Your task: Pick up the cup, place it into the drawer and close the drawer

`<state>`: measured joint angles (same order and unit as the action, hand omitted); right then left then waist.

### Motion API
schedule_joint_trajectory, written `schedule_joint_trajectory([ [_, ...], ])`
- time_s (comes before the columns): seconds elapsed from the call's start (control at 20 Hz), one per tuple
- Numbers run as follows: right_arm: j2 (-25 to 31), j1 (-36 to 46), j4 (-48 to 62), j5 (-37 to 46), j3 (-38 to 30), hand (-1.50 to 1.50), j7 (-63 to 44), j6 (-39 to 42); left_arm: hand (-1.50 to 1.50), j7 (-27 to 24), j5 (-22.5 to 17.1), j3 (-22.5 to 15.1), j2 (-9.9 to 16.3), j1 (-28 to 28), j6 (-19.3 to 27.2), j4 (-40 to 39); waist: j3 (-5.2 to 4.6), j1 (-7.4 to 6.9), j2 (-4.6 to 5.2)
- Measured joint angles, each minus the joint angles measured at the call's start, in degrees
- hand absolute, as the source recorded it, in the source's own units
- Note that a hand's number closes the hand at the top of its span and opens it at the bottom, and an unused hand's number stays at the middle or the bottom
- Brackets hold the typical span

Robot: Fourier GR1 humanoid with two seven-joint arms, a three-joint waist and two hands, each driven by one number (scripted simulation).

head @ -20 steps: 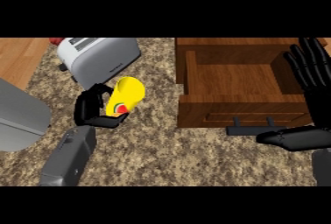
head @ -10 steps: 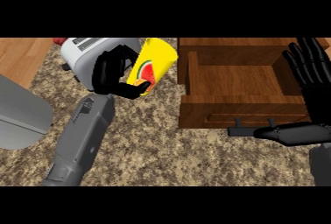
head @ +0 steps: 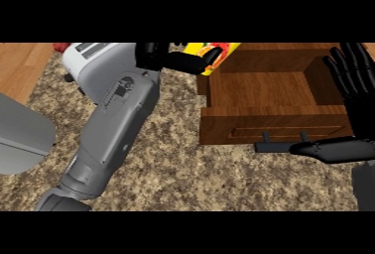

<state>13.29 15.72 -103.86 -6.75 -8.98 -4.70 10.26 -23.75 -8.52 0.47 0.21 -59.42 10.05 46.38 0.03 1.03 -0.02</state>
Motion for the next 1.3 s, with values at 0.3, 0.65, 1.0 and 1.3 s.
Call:
schedule_joint_trajectory([
  [0.3, -0.85, -0.71, -0.53, 0.42, 1.13, -1.50, 0.91, 0.30, 1.50, 7.07, -2.35, -3.55, -0.16, -10.58, 6.29, -9.28, 0.03, 1.44, 0.38],
  [0.65, -0.39, 2.06, 1.01, -0.71, 0.93, -1.50, 0.82, 1.20, 1.50, 9.41, -5.79, -9.28, -0.21, -16.72, 10.10, -21.34, 0.07, 3.93, 1.16],
  [1.0, -0.87, 4.41, 1.18, -0.87, 2.32, -1.50, 0.29, 1.56, 1.50, 11.87, -7.84, -16.39, -0.22, -16.85, 6.53, -27.72, 0.10, 7.05, 1.99],
  [1.3, -1.26, 6.80, 2.45, -1.05, 3.72, -1.50, 0.81, 2.55, -1.50, 11.16, -10.55, -20.38, -0.21, -15.01, 5.83, -28.03, 0.10, 9.52, 2.68],
])
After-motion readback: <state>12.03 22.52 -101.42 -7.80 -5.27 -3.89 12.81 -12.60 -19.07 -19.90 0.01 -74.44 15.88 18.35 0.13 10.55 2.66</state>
